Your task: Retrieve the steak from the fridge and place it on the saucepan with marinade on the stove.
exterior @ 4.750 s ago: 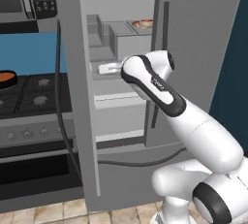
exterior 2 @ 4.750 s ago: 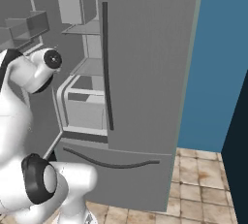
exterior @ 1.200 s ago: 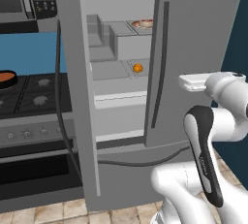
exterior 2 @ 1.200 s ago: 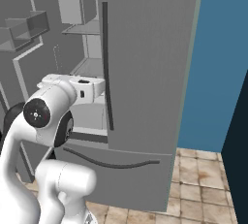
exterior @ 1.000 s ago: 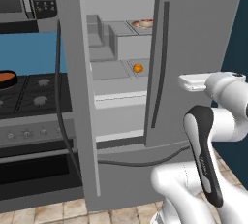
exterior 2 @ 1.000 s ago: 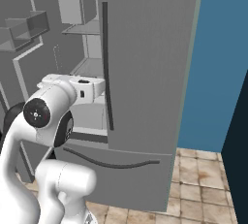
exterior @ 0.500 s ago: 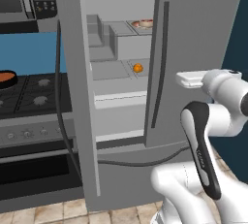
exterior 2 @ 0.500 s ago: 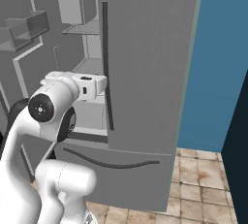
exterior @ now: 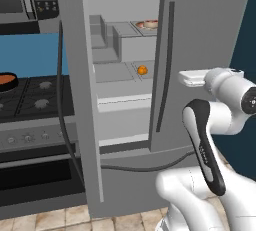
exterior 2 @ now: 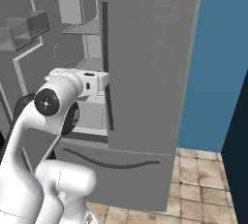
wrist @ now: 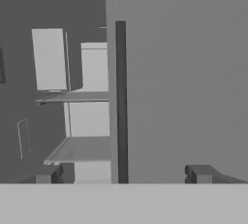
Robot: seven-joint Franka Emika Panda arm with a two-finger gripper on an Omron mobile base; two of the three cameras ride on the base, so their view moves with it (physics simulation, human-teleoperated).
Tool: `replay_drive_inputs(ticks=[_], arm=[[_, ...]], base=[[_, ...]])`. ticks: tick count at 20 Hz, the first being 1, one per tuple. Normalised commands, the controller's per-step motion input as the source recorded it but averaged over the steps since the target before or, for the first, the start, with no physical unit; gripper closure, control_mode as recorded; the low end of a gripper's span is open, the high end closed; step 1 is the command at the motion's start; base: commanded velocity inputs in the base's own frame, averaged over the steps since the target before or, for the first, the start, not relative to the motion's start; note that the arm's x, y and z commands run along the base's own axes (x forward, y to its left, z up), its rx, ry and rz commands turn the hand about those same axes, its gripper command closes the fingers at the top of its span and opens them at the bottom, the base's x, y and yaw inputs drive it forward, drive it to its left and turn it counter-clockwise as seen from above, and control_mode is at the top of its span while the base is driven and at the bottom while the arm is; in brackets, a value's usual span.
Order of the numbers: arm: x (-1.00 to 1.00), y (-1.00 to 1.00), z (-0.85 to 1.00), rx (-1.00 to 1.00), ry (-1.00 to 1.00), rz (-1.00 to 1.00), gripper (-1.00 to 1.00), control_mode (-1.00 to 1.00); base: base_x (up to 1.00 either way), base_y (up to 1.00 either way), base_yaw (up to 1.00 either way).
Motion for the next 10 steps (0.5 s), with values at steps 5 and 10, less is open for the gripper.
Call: replay_drive_inputs(ticks=[5,10], arm=[[0.31,0.0,-0.06,0.0,0.0,0.0,-1.0,-1.0],[0.41,0.0,-0.12,0.0,0.0,0.0,-1.0,-1.0]], base=[[0.0,0.0,0.0],[0.0,0.0,0.0]])
